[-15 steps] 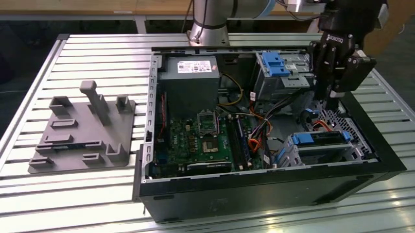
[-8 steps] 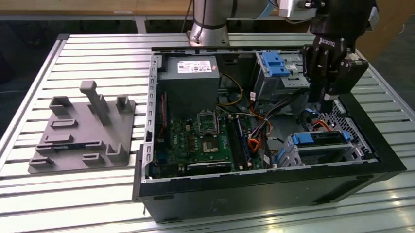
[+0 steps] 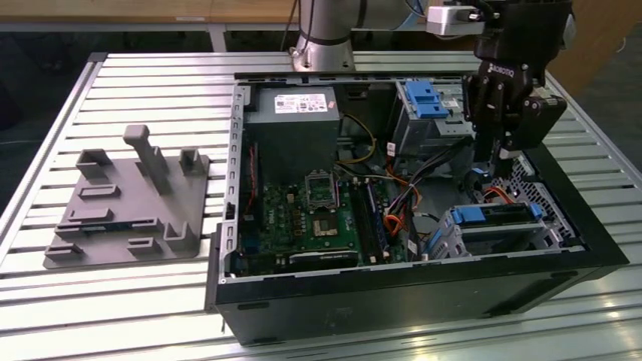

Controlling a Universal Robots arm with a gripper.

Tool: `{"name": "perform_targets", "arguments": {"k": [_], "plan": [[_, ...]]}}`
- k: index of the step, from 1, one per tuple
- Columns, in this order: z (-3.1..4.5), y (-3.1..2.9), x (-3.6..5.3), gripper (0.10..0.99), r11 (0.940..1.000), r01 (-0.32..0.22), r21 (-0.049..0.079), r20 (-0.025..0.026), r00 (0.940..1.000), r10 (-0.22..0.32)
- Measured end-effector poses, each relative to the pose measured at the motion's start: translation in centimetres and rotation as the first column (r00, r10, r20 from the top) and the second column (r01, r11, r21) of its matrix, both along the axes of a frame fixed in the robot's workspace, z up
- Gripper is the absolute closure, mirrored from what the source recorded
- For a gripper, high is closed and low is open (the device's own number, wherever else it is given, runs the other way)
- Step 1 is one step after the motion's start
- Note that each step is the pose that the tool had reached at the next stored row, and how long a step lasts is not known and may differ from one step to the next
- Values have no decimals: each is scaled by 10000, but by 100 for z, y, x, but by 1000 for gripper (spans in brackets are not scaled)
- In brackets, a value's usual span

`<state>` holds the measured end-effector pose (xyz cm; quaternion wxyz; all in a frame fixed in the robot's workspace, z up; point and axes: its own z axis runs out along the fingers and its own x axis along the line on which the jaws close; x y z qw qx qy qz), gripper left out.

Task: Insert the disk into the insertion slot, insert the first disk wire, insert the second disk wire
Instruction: 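Insert the second disk wire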

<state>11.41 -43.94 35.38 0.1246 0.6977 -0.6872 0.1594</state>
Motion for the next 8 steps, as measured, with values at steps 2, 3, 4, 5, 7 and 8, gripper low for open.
{"name": "perform_targets", "arguments": {"k": [2,3,4,5,7,8], "plan": [[-9,-3,-19,635,10000,0,-1,19,10000,0],[-14,-6,-22,635,10000,0,0,40,10000,0],[-20,-8,-23,635,10000,-1,0,75,10000,1],[-25,-12,-24,635,10000,-1,-2,111,9999,1],[-33,-29,-27,635,10000,-1,-3,159,9999,1],[-36,-39,-32,635,10000,0,-1,181,9998,0]]}}
